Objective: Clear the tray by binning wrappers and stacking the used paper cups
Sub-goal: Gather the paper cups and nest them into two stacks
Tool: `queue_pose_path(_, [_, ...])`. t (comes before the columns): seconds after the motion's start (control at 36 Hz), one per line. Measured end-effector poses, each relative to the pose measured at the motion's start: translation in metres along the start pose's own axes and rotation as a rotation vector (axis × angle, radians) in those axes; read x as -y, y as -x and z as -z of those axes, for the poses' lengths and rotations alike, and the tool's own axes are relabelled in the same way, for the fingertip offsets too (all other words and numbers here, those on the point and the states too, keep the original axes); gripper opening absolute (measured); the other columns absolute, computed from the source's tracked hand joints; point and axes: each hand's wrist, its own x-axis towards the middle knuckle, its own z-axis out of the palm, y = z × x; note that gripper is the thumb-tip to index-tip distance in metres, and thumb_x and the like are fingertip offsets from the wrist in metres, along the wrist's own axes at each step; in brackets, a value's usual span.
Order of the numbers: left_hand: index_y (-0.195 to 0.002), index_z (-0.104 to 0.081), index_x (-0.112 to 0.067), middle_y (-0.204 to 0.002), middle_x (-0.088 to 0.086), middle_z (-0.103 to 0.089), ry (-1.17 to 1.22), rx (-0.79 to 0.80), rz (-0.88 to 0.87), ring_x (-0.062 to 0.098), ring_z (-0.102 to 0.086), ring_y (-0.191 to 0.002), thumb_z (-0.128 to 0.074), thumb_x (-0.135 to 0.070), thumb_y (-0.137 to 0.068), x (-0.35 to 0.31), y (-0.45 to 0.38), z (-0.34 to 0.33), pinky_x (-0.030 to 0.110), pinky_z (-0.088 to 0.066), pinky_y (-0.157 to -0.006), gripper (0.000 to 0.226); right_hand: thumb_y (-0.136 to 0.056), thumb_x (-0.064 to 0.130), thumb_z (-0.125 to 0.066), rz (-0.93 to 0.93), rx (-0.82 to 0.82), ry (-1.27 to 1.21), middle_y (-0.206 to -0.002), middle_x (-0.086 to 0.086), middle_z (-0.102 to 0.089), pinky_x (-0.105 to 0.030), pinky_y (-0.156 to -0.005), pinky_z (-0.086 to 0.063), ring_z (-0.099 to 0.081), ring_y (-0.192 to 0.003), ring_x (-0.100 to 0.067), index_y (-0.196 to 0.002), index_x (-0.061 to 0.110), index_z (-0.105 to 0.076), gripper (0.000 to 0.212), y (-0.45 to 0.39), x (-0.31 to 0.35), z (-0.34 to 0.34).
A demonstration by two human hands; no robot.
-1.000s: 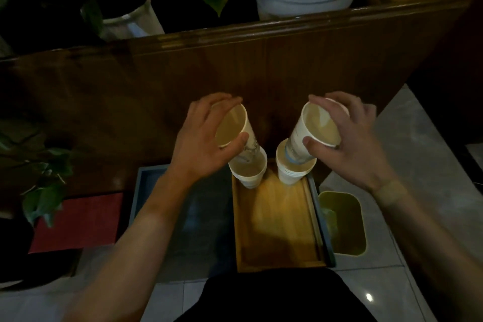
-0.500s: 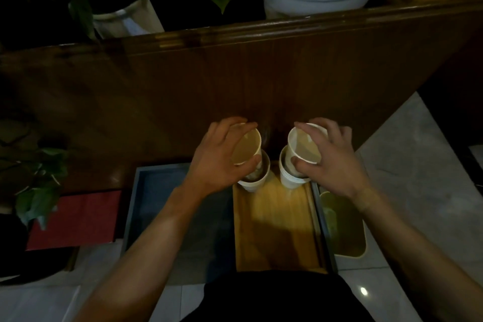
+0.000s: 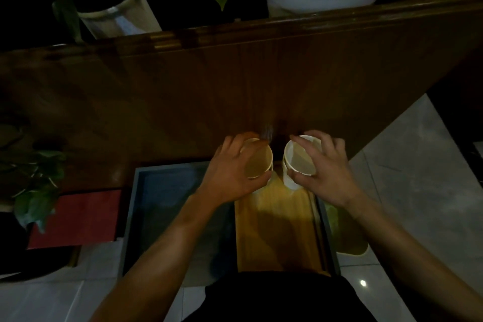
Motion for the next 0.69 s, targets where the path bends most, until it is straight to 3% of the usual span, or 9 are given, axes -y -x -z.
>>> queue_pose_path(0.14, [-0.141,-0.04,-0.032,-0.141,-0.001,-0.042,-0.048,0.052,0.031,0.023,-0.041,-0.122,-0.051,-0.066,-0.079,-0.001,0.001,-0.007,0.047,-0.047,-0.095,0.072,-0.075,0.071,-0.048,0.01,0.013,-0.036,-0.142,0.004,-0.028,-0.036,-0.091,-0.033,-0.024,-0.118,-0.024,-0.142,0.039,-0.031,0.076,0.001,-0.003,-0.007])
queue_pose_path(0.42, [-0.141,-0.036,-0.035,-0.142,0.001,-0.04,-0.061,0.07,0.042,0.023,-0.04,-0.122,-0.051,-0.067,-0.078,0.005,0.002,-0.017,0.049,-0.047,-0.094,0.072,-0.077,0.062,-0.064,-0.003,0.035,-0.053,-0.146,0.001,-0.026,-0.039,-0.098,-0.032,-0.02,-0.126,-0.027,-0.144,0.039,-0.03,0.079,0.003,-0.005,-0.014])
queue_pose_path(0.69, [-0.14,-0.033,-0.038,-0.142,-0.001,-0.038,-0.064,0.068,0.063,0.022,-0.038,-0.123,-0.049,-0.068,-0.078,0.006,0.004,-0.023,0.046,-0.048,-0.095,0.071,-0.074,0.062,-0.068,-0.019,0.03,-0.073,-0.145,0.005,-0.024,-0.042,-0.096,-0.036,-0.019,-0.125,-0.024,-0.143,0.041,-0.029,0.083,0.005,-0.007,-0.017])
